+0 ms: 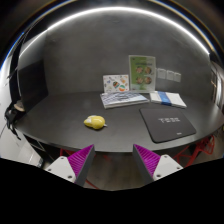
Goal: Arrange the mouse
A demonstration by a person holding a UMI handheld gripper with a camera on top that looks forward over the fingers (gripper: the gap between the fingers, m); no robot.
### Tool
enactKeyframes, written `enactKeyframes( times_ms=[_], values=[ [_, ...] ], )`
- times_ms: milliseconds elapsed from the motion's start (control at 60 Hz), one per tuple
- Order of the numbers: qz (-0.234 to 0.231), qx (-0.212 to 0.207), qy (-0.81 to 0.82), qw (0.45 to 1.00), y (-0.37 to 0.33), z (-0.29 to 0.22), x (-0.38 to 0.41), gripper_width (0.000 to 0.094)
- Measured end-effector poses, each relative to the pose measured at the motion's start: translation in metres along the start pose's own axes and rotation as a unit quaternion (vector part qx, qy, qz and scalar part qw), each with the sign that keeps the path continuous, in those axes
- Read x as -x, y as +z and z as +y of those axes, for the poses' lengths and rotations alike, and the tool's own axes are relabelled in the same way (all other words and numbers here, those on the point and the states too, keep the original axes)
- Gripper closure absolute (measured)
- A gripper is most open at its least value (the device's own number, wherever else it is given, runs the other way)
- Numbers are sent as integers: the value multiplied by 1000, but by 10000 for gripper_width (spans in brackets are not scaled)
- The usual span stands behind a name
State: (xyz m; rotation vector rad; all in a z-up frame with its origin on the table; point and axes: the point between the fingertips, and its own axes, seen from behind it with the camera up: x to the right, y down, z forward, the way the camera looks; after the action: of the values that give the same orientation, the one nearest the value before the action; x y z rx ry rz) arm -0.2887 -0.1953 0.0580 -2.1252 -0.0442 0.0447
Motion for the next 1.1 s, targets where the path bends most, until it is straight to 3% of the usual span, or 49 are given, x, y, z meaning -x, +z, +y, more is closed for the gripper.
enactKeyframes(
  times_ms=[350, 483, 617, 833, 900, 1100],
  values=[
    [-80, 22, -33, 996, 95, 3, 58, 116],
    [-58, 26, -77, 995, 126, 4, 62, 93],
    [-57, 23, -62, 996, 157, -14, 69, 126],
    [-42, 54, -40, 997, 209, -42, 72, 98],
    [-44, 63, -42, 996, 220, -48, 75, 244],
    [-25, 64, -23, 997, 241, -58, 74, 332]
  ],
)
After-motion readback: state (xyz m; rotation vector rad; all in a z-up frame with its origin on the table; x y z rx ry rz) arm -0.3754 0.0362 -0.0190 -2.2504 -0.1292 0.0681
